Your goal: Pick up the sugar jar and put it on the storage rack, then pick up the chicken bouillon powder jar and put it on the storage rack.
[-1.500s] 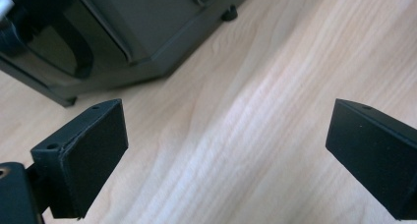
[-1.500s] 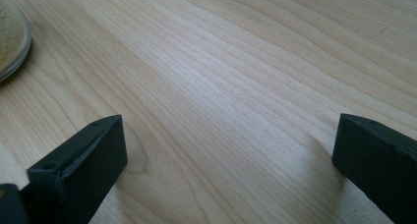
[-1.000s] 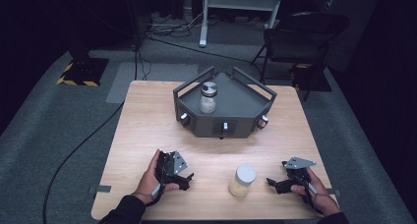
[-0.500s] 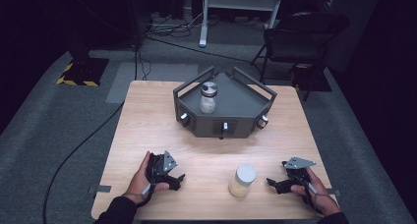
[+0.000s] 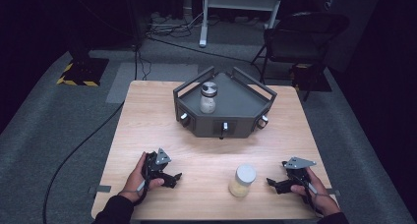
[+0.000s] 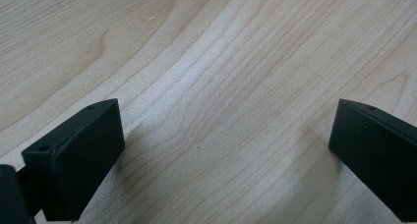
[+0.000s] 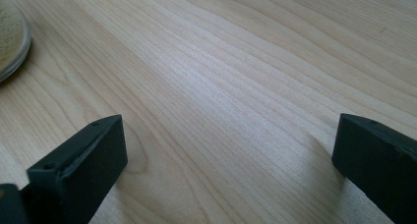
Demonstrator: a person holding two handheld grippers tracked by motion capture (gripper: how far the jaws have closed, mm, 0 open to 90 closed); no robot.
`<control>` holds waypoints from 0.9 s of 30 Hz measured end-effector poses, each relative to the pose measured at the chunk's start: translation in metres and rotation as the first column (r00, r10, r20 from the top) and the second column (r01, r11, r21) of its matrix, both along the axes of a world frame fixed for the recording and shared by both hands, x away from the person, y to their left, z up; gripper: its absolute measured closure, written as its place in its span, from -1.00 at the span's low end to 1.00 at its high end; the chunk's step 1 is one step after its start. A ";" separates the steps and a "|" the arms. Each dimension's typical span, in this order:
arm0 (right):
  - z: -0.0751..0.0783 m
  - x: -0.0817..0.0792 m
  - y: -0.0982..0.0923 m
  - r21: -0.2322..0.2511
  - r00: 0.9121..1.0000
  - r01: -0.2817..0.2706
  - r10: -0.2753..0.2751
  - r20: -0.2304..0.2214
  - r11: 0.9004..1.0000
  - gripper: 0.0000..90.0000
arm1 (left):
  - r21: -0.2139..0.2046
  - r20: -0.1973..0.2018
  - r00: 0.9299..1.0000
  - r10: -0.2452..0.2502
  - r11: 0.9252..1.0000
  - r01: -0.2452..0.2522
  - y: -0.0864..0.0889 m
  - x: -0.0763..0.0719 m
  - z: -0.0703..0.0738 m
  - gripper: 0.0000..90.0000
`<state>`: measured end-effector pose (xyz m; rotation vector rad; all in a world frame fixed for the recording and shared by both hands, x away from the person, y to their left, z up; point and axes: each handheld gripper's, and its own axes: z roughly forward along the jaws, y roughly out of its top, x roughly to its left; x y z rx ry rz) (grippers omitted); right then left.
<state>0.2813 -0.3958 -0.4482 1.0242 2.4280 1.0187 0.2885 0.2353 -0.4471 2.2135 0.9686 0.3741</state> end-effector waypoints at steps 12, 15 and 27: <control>0.000 0.000 0.000 0.000 1.000 0.000 0.000 -0.001 1.000 -1.00 | 0.000 0.000 1.000 -0.003 1.000 0.003 0.000 0.001 0.000 -0.99; 0.000 0.000 0.000 0.000 1.000 0.000 0.000 -0.001 1.000 -1.00 | 0.000 0.000 1.000 -0.003 1.000 0.003 0.000 0.001 0.000 -0.99; 0.000 0.000 0.000 0.000 1.000 0.000 0.000 -0.001 1.000 -1.00 | 0.000 0.000 1.000 -0.004 1.000 0.004 0.000 0.001 0.000 -0.99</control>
